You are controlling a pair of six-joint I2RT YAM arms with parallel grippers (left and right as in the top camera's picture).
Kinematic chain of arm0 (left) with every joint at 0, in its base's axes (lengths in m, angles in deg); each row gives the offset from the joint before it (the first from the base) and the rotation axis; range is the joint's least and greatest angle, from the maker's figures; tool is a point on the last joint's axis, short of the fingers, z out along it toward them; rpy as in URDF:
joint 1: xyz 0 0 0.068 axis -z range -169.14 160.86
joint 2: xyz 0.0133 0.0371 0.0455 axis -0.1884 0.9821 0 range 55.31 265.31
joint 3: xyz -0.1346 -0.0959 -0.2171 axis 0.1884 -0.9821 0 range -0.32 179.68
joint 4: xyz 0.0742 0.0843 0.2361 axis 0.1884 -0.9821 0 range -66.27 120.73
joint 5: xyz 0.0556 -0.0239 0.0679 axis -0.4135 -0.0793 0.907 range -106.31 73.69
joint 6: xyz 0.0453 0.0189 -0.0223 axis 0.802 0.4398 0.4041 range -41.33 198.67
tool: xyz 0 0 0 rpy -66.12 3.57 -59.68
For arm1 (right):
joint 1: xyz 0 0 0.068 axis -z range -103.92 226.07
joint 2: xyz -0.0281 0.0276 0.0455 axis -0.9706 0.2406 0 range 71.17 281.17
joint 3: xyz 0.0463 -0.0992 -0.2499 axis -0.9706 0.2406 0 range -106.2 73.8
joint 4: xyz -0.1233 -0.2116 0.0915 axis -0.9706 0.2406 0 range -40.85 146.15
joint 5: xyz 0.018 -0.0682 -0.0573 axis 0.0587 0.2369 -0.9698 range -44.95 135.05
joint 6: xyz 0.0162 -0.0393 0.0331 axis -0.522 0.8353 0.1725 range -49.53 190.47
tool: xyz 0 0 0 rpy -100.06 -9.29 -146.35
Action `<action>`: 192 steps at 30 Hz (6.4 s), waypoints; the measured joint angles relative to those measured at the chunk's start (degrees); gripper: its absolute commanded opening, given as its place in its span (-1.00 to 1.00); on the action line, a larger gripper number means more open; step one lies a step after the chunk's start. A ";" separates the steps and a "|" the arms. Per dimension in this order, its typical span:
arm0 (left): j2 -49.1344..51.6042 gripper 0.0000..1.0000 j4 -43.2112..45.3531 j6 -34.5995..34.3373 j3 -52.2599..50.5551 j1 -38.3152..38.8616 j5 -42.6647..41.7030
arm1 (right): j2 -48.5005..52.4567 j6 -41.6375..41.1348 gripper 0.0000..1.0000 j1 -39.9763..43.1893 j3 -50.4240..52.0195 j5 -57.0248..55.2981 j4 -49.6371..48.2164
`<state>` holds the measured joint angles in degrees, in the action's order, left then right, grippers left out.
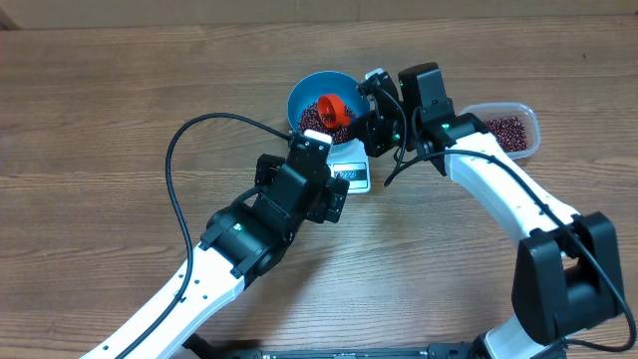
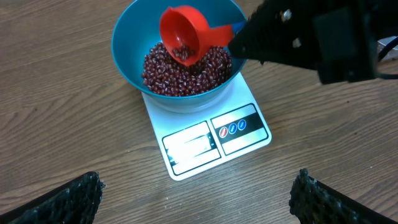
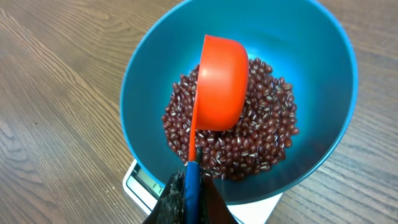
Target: Scoop item into bowl and weigh 150g on scale
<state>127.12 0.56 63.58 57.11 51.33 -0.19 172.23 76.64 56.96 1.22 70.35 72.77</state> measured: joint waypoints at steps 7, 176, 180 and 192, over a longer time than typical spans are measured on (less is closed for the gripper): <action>0.00 0.99 0.00 0.00 0.00 0.00 -0.02 | -3.63 -0.17 -0.93 0.66 0.00 0.22 0.04; 0.00 0.99 0.00 0.00 0.02 0.00 0.00 | -22.03 -6.19 -0.93 14.32 -0.07 -3.65 15.08; 0.00 0.99 0.00 0.00 0.00 0.00 0.00 | -22.03 -6.16 -0.93 14.25 -0.07 -3.58 14.93; 0.00 0.99 -0.02 0.00 0.00 0.00 0.00 | -19.34 -6.19 -0.93 13.33 -0.07 -0.20 12.92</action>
<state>127.12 0.54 63.58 57.11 51.33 -0.19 152.89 70.45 70.29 1.16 70.15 85.69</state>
